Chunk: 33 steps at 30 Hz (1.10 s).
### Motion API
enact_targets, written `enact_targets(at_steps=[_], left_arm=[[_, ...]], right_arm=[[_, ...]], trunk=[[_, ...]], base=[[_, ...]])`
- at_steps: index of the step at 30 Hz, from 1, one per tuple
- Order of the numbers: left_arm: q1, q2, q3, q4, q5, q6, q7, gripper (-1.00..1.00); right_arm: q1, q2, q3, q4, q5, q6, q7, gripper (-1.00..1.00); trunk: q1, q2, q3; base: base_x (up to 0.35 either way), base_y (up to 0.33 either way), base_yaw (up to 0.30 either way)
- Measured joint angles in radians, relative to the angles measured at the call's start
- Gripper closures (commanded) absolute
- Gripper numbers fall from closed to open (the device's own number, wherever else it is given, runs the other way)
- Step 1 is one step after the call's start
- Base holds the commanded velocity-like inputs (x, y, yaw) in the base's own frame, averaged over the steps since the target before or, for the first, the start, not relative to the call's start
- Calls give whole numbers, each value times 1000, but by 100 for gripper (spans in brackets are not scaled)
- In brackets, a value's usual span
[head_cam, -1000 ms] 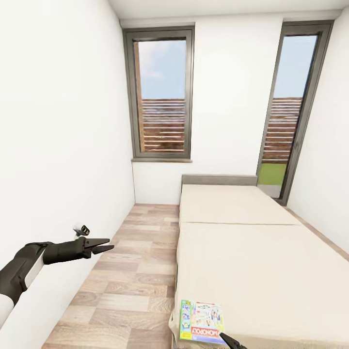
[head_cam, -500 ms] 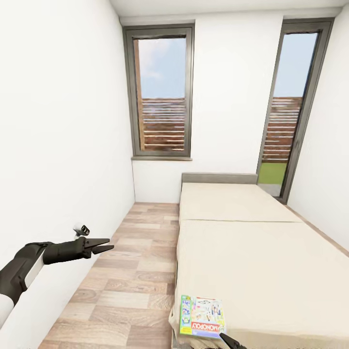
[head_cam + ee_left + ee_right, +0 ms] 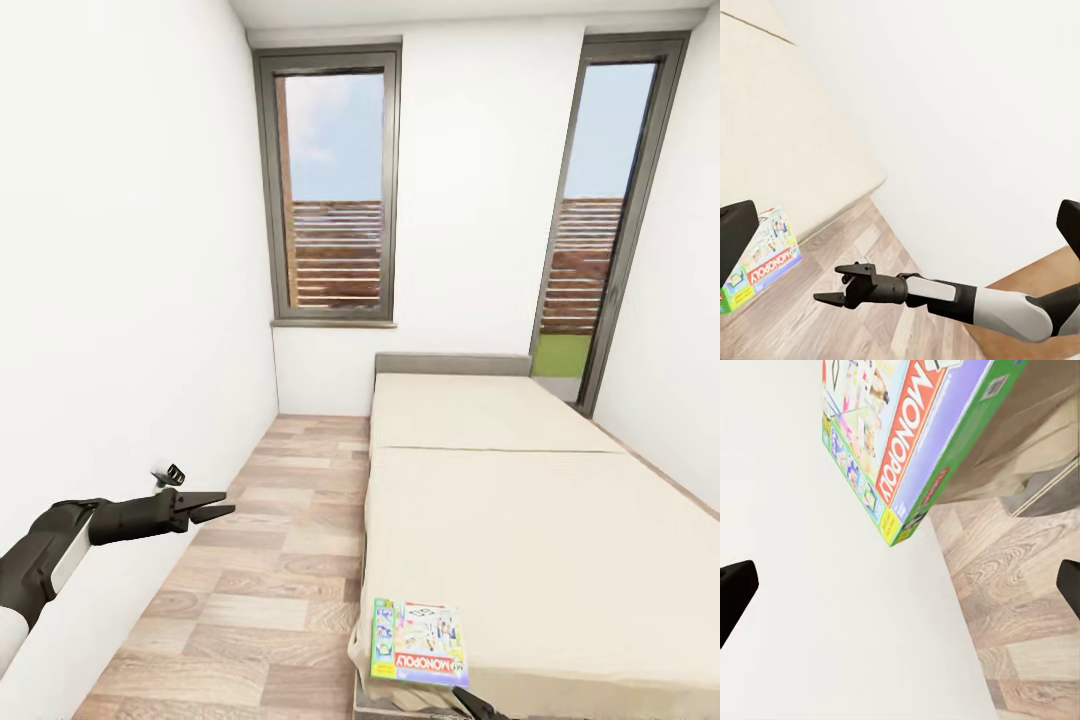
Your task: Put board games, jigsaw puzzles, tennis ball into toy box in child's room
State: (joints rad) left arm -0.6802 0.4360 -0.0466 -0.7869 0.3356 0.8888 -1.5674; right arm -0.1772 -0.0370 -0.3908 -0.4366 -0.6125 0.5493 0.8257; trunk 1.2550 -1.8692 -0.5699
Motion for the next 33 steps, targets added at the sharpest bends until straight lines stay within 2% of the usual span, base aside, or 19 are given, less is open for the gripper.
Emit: enact_targets(at_steps=[7,18,22,25,29,33], left_arm=[[0,0,-1,0,0,-2,0,-100],[0,1,-1,0,0,-21,0,-100],[0,1,-1,0,0,-30,0,-100],[0,1,-2,0,0,-33,0,-100],[0,1,-1,0,1,-35,0,-100],[0,1,-1,0,1,-35,0,-100]], right_arm=[[0,0,1,-1,6,-5,46,-100],[0,0,7,-3,9,-8,71,-100],[0,0,41,-5,9,-10,74,-100],[0,-1,99,-6,9,-28,76,-100],[0,-3,146,-7,8,-54,88,-100],[0,-4,167,-7,8,-70,124,-100]], trunk=[[27,-49,-22],[69,-126,-56],[84,-154,-69],[96,-175,-78],[96,-175,-78],[96,-175,-78]], base=[[0,0,0],[0,0,0],[0,0,0],[0,0,0],[0,0,0],[0,0,0]])
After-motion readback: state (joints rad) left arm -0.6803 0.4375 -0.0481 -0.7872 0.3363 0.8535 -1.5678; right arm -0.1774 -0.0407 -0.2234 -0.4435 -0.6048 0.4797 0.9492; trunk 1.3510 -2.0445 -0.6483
